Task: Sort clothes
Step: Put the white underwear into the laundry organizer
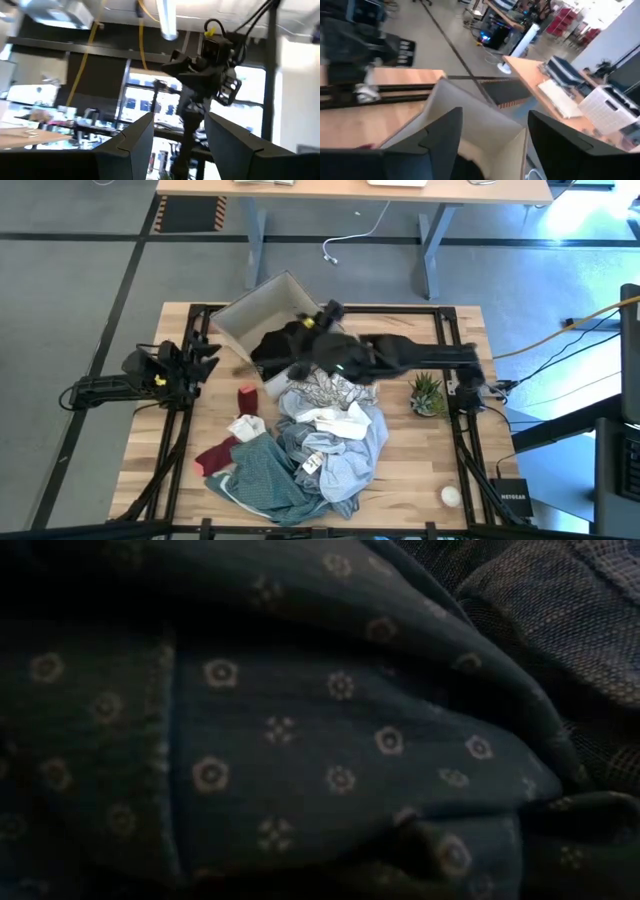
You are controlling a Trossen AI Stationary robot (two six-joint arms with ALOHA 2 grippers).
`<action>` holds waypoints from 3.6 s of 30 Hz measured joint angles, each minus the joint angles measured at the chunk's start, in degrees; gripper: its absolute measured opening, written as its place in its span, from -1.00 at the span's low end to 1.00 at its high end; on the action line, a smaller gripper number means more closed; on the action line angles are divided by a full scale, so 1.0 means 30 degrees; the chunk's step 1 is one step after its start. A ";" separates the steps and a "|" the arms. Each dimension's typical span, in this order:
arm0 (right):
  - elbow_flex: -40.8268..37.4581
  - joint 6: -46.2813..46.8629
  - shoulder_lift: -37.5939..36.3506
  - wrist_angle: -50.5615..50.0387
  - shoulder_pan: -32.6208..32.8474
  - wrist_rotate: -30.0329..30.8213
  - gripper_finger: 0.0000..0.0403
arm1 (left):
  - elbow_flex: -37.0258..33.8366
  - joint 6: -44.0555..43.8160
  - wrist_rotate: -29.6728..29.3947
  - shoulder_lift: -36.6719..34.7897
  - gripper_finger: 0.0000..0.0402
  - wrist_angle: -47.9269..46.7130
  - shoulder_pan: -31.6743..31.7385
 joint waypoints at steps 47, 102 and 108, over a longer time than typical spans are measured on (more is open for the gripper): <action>-1.2778 0.7536 -0.3473 -0.5126 0.3230 -1.2103 0.22 | 0.5210 0.6330 -0.0247 1.2589 -0.15 0.1090 0.0540; -0.9974 -0.3153 -0.4428 0.2942 -0.1337 -0.2899 -0.82 | 0.5196 0.6621 -0.1282 1.4214 -0.15 0.3335 0.0881; -0.9974 -0.2175 -0.3432 0.4134 -0.4460 -0.6018 -0.69 | 0.5196 0.6614 -0.1282 1.4214 -0.15 0.3010 0.0881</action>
